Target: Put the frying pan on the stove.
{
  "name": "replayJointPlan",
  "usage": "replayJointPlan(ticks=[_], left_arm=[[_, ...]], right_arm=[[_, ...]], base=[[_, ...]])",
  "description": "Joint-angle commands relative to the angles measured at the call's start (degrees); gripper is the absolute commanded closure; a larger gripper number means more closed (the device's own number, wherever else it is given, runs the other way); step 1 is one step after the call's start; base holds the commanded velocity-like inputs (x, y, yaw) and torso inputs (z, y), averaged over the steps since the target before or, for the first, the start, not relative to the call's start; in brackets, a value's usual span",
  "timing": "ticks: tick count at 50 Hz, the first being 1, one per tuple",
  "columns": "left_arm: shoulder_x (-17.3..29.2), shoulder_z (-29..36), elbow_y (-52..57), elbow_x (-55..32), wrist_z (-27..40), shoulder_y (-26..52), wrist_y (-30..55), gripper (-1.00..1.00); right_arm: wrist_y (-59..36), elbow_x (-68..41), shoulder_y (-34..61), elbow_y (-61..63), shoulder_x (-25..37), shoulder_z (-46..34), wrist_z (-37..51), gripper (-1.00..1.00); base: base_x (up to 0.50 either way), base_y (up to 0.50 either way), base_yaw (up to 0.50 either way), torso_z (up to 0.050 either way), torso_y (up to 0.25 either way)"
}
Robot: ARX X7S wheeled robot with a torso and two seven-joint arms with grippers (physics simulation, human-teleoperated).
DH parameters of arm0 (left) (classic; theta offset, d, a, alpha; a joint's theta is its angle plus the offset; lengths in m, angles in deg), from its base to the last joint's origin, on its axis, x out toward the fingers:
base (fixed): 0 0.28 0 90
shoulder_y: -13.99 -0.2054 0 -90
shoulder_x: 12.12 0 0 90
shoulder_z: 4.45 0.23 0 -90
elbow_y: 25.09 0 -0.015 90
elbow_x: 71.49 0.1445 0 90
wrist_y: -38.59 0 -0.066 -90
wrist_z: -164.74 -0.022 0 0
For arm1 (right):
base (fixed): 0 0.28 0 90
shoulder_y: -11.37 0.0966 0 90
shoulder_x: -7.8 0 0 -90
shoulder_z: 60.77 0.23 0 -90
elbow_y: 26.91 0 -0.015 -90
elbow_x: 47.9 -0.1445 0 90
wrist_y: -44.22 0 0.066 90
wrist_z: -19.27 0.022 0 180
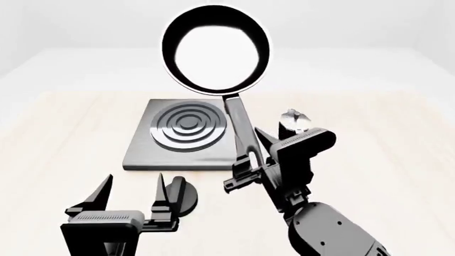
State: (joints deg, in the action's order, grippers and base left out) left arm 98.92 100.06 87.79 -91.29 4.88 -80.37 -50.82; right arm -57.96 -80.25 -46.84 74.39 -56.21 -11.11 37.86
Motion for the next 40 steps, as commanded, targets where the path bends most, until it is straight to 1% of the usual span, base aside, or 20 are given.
replayJointPlan(ticks=[1,8,12,16,20,40], left_arm=[[0.1,0.2,-0.2,-0.1,0.1,0.0,-0.1,-1.00],[0.1,0.3,-0.4,-0.2,0.1,0.3,-0.1,-1.00],[0.2,0.3,-0.3,-0.2,0.2,0.2,-0.2,-1.00],[0.3,0.2,0.0,-0.3,0.3,0.1,-0.1,-1.00],[0.4,0.3,0.0,-0.3,0.3,0.1,-0.2,-1.00],[0.6,0.3,0.0,-0.7,0.7,0.3,-0.2,-1.00]], right_arm=[[-0.4,2.4,4.4,-1.8,0.2,0.6,-3.9,1.00],[-1.2,2.7,5.9,-2.7,0.6,-0.2,-5.4,1.00],[-2.4,1.4,6.7,-1.8,1.2,-1.4,-8.3,1.00],[-4.4,2.8,7.6,-2.0,1.5,-2.7,-7.9,1.00],[-4.2,1.9,7.7,-2.8,1.5,-2.8,-9.4,1.00],[-5.5,1.5,10.9,-10.1,-0.5,-4.3,-13.5,1.00]], base=[[0.00,0.00,0.00,0.000,0.000],[0.00,0.00,0.00,0.001,0.003],[0.00,0.00,0.00,0.000,0.003],[0.00,0.00,0.00,0.000,0.000],[0.00,0.00,0.00,0.000,0.002],[0.00,0.00,0.00,0.001,0.002]])
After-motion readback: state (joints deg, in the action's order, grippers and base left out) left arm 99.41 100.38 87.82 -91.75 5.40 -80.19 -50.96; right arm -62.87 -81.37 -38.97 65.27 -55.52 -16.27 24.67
